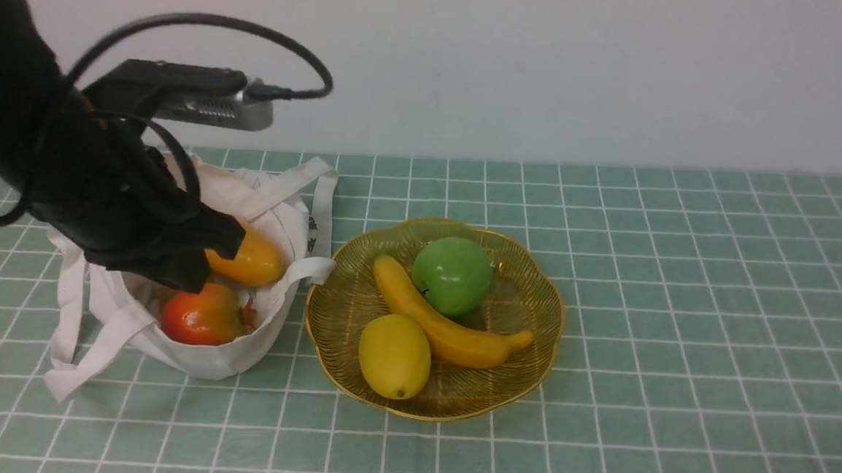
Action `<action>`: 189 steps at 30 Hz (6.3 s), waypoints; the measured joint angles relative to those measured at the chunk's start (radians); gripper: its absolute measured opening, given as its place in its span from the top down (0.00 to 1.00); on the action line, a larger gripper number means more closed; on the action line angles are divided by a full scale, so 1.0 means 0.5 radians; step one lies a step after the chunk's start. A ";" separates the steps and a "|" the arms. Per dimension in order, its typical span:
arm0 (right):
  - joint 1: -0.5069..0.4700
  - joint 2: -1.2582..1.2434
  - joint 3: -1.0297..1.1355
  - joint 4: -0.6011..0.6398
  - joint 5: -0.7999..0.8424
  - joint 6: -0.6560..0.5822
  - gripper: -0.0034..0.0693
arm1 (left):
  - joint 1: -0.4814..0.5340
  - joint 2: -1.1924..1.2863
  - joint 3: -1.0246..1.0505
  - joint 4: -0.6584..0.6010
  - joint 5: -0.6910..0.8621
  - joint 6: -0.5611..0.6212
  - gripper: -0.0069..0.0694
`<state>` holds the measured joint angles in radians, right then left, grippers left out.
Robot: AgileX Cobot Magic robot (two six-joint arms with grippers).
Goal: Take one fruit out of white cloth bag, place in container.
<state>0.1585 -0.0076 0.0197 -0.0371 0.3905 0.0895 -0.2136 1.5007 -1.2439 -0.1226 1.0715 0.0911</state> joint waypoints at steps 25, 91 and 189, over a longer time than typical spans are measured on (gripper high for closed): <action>0.000 0.000 0.000 0.000 0.000 0.000 0.97 | -0.018 0.619 -0.029 0.340 -0.481 -0.039 0.12; 0.000 0.000 0.000 0.000 0.000 0.000 0.97 | -0.421 0.834 -0.331 -1.396 -0.737 0.580 0.01; 0.000 0.000 0.000 0.000 0.000 0.000 0.97 | 0.286 -3.022 2.543 0.272 -1.380 -0.384 0.92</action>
<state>0.1585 -0.0076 0.0197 -0.0371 0.3905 0.0895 -0.0707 -0.0105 0.0275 0.0134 0.3814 -0.1010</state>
